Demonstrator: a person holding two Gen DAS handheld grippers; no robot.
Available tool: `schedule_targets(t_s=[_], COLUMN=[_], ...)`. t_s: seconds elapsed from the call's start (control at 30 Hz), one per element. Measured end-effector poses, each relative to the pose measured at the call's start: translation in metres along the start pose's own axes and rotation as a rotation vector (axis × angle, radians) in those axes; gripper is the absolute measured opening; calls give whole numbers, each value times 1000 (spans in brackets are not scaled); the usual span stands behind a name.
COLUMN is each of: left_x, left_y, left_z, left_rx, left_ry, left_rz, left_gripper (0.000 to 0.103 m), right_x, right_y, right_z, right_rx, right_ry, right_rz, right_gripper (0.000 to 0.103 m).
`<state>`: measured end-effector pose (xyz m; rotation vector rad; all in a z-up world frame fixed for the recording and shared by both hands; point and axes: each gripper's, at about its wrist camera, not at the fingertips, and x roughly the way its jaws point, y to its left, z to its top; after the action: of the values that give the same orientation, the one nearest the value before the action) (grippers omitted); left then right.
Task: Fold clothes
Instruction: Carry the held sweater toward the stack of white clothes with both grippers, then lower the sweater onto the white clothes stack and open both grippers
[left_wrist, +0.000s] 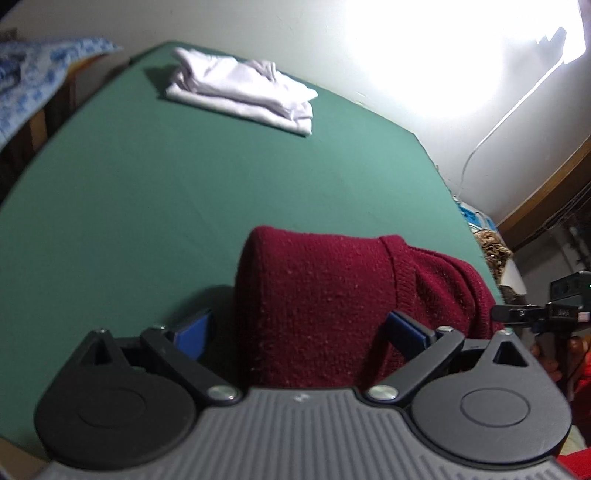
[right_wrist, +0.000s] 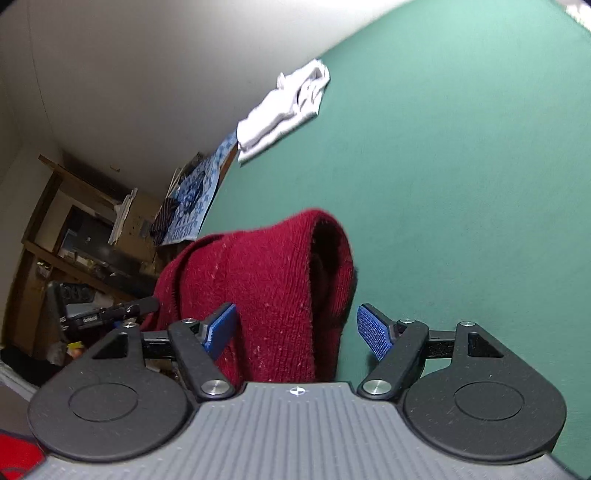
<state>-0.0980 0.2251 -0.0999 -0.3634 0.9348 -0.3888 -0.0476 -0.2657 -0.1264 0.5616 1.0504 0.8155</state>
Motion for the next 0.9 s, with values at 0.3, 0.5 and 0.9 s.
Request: schedule_targets(t_s=[0.3, 0.5, 0.9], left_x=[40, 38, -9], left_y=[-16, -22, -37], left_z=[-21, -18, 134], left_rx=[75, 63, 219], left_ry=[61, 37, -238], left_rz=[-87, -87, -65], left_gripper=[102, 81, 54], right_x=[26, 26, 5], right_y=[-3, -1, 86], right_z=[-8, -16, 96], right_rx=[25, 71, -2], right_ry=[39, 4, -205], right_rz=[102, 108, 163], right_gripper=[85, 71, 46])
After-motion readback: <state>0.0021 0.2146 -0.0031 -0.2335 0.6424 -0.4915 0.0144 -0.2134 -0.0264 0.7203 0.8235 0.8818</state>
